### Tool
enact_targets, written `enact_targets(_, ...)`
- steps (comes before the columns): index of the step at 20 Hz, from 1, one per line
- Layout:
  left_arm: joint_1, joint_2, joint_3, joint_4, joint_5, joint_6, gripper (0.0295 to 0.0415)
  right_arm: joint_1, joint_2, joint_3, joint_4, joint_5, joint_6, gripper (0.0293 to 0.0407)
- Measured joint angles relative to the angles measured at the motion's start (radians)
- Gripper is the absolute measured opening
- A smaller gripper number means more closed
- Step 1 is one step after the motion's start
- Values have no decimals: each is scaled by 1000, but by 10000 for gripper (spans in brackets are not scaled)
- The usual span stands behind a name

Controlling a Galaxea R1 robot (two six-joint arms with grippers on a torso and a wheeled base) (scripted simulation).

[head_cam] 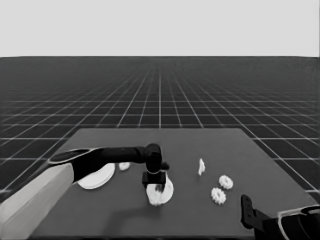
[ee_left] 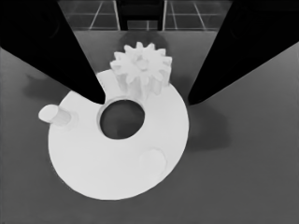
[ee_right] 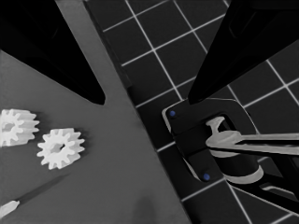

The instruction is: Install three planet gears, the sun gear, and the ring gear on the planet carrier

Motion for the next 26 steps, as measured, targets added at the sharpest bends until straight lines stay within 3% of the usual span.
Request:
enact_targets(4, 0, 0, 0, 0, 0, 0, 385, 0, 0, 0, 0, 0, 0, 385)
enact_targets(6, -106, -16, 77, -105, 28, -55, 385, 0, 0, 0, 0, 0, 0, 385)
enact_targets(8, -150, -18, 93, -147, 31, -67, 385, 0, 0, 0, 0, 0, 0, 385)
enact_targets(14, -170, -19, 97, -168, 31, -71, 385, 0, 0, 0, 0, 0, 0, 385)
enact_targets(16, -211, -239, -72, -222, -40, 338, 385, 0, 0, 0, 0, 0, 0, 385)
enact_targets(18, -219, -267, -263, -245, -57, 532, 385, 0, 0, 0, 0, 0, 0, 385)
enact_targets(24, -218, -242, -400, -258, -64, 646, 385, 0, 0, 0, 0, 0, 0, 385)
enact_targets(26, -107, -203, -494, -183, -148, 691, 385, 0, 0, 0, 0, 0, 0, 385)
